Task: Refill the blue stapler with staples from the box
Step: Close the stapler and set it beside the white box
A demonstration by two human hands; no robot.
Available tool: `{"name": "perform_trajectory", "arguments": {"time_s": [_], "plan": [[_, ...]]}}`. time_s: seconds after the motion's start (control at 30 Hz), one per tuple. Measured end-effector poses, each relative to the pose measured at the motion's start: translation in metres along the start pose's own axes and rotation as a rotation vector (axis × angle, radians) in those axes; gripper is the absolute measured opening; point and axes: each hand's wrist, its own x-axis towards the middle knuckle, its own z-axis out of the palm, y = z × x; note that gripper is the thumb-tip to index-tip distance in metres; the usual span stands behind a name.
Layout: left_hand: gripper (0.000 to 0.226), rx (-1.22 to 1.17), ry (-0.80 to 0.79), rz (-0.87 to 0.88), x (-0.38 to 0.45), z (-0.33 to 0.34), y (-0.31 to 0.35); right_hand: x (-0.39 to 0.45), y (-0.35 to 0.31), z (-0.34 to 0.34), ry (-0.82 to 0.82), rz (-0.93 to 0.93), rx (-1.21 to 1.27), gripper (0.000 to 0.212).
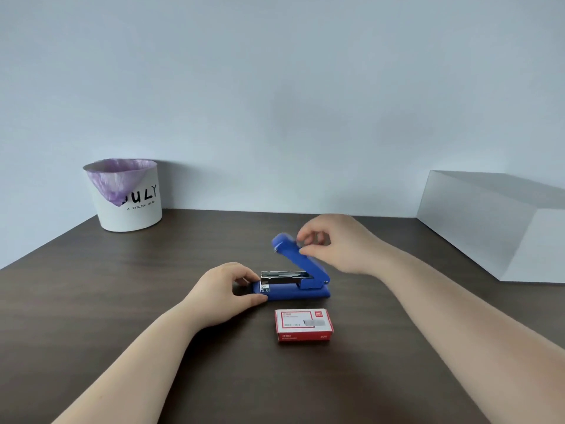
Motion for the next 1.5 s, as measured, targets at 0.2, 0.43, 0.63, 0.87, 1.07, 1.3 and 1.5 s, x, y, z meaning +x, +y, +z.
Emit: {"name": "perform_trajectory", "arguments": {"time_s": [0.2,0.43,0.63,0.87,1.07,1.3,1.5], "plan": [[0.032,0.015,0.006,-0.001,0.0,0.0,0.001,-0.002,0.008,0.034,-0.205,0.034,-0.09,0.045],[0.034,0.018,-0.014,-0.007,0.0,-0.001,0.003,-0.004,0.012,0.044,-0.164,0.052,-0.056,0.042],[0.033,0.01,-0.012,-0.027,0.0,0.0,0.003,-0.01,0.013,0.045,-0.123,-0.038,-0.138,0.02],[0.039,0.002,-0.046,-0.098,0.002,-0.002,0.002,-0.033,0.036,0.041,-0.034,0.035,-0.099,0.022],[0.013,0.1,-0.085,-0.205,0.032,0.001,0.02,-0.051,0.08,0.026,0.102,0.226,-0.136,0.02],[0.011,0.19,-0.064,-0.178,0.096,0.046,0.087,-0.078,0.137,-0.007,0.196,0.415,-0.118,0.024],[0.016,0.195,-0.056,-0.179,0.133,0.103,0.138,-0.096,0.191,-0.029,0.321,0.526,-0.182,0.023]]}}
